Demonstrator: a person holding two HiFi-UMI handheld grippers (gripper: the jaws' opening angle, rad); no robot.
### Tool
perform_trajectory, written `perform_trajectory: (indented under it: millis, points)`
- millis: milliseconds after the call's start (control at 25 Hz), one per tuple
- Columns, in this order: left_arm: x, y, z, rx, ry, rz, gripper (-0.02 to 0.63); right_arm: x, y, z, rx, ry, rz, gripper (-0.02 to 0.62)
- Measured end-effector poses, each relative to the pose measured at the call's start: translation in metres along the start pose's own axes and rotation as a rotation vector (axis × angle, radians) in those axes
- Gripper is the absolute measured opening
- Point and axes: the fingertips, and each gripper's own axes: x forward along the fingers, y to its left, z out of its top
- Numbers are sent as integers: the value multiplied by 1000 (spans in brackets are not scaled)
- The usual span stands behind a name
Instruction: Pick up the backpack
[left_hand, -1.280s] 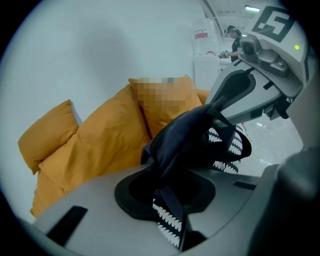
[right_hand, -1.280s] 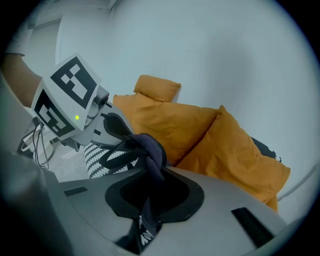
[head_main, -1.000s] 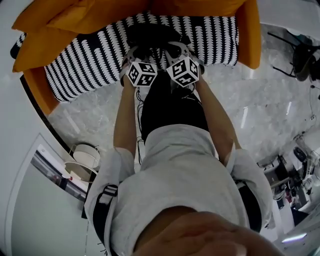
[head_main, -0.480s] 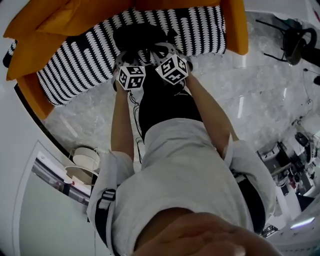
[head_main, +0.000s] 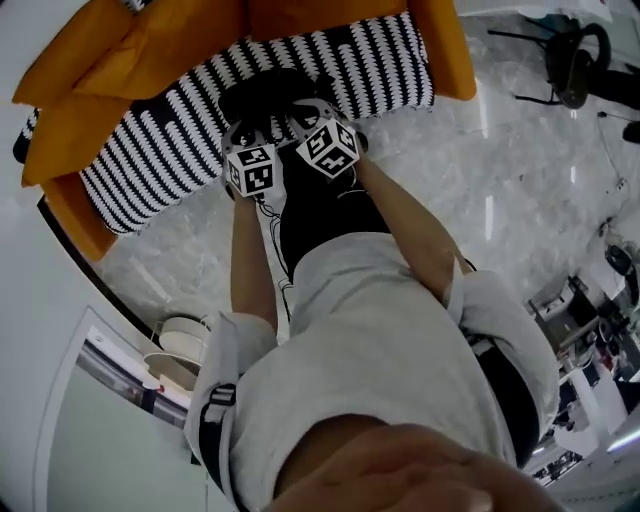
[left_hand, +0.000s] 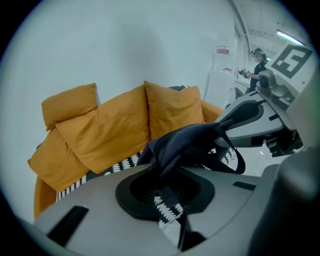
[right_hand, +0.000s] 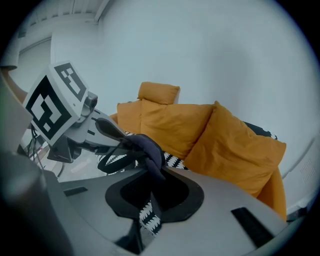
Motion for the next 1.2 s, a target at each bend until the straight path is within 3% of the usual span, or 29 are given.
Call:
perform_trajectory:
  millis: [240,600,1200]
  points:
    - [-5,-9,4,-82,-30,0,60,-2,-8,-1,59,-20,-49,69]
    - [-14,-17,19,-208,-98,30,60,-19,-21,8,61,-88,-87,68]
    - [-71,-52,56,-247,-230,12,60,-90,-29,24,187,-223,-185,67]
